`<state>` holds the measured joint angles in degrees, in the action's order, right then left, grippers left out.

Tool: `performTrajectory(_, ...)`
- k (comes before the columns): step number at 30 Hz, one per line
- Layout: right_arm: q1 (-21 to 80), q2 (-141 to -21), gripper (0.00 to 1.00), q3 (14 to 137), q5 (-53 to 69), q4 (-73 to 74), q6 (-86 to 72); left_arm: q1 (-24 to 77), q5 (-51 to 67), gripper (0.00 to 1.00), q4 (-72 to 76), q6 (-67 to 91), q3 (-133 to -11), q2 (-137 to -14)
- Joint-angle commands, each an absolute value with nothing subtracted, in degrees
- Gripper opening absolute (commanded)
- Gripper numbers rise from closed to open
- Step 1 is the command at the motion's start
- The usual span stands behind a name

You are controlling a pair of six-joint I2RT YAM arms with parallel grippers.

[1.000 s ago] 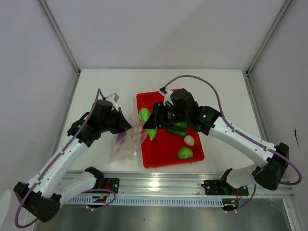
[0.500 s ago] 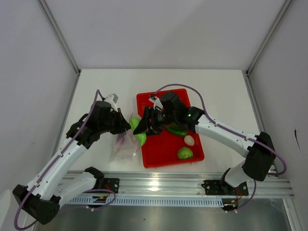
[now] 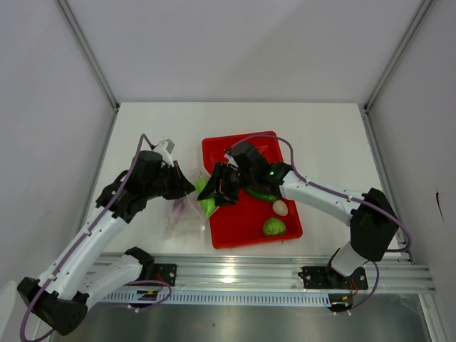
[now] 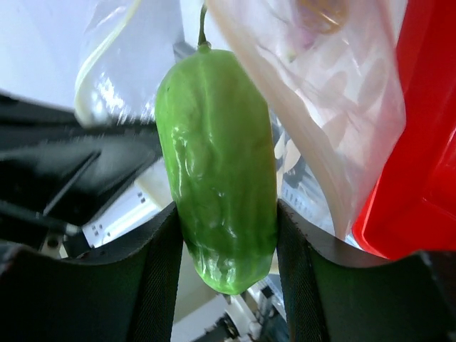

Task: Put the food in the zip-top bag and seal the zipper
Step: Place the fake vegetable in the zipper food storage bag.

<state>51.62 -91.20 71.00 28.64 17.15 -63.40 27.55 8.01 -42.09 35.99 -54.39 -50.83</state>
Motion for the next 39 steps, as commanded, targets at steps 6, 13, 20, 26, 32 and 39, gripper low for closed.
performTrajectory(6, 52.47, -96.15, 0.43, 76.46, 18.9, 18.54, -67.68, 27.16, 10.19, 0.01, -39.55, 36.3, -53.44, -49.4)
performTrajectory(13, 55.54, -98.7, 0.61, 81.91, 15.91, 24.6, -60.48, 27.16, 9.67, 0.01, -39.99, 36.04, -54.05, -49.04)
performTrajectory(20, 56.34, -96.33, 0.82, 80.69, 15.21, 26.72, -57.66, 27.16, 9.32, 0.01, -39.99, 36.12, -53.96, -49.39)
performTrajectory(26, 56.34, -90.89, 0.8, 79.01, 12.14, 28.3, -54.68, 27.16, 8.09, 0.01, -40.43, 35.86, -53.96, -49.39)
performTrajectory(32, 54.32, -83.51, 0.75, 79.72, 7.57, 32.6, -50.72, 27.16, 7.47, 0.01, -40.52, 35.51, -53.79, -49.57)
performTrajectory(39, 43.35, -78.58, 0.75, 78.05, 5.28, 34.01, -45.71, 27.07, 7.56, 0.01, -40.52, 35.42, -53.52, -50.1)
